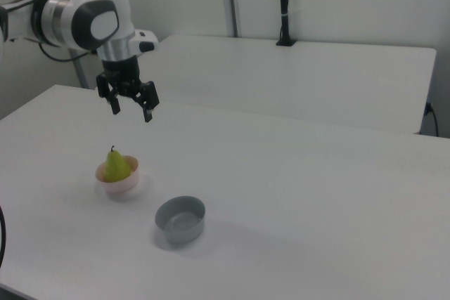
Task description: Place the pear in the bowl
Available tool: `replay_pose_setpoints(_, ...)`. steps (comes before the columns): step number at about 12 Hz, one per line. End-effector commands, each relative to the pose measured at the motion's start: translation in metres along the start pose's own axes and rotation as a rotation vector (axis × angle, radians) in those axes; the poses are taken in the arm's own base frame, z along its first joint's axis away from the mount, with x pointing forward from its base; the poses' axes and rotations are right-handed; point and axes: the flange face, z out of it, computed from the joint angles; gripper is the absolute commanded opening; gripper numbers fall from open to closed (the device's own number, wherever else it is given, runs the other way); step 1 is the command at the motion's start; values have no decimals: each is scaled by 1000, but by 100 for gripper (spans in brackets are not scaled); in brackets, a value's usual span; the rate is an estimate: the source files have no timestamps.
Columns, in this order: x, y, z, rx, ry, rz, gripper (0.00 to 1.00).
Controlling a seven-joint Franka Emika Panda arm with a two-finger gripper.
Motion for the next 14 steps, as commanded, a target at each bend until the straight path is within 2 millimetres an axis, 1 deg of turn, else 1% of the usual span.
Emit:
replay_pose_setpoints(1,-5,38,-54,-16,-14,81,100)
replay_pose_setpoints(2,-10,53,-67,-19,-25,108,100)
replay_pose_setpoints(4,-27,82,-93,-22,-37,159,100)
replay_pose_setpoints(5,-37,96,-107,-22,-18,187,100)
replay_pose_setpoints(6,-46,115,-121,-21,4,213,100)
replay_pose_setpoints(7,-52,127,-128,-17,17,223,100)
replay_pose_setpoints(8,-52,133,-129,-22,24,202,100)
replay_pose_setpoints(9,-55,147,-131,-27,37,154,100)
replay_pose_setpoints(11,-52,164,-134,-44,84,62,100)
replay_pose_setpoints(13,-48,171,-133,-61,113,-21,100)
replay_pose_setpoints(14,-47,170,-132,-60,114,-21,100)
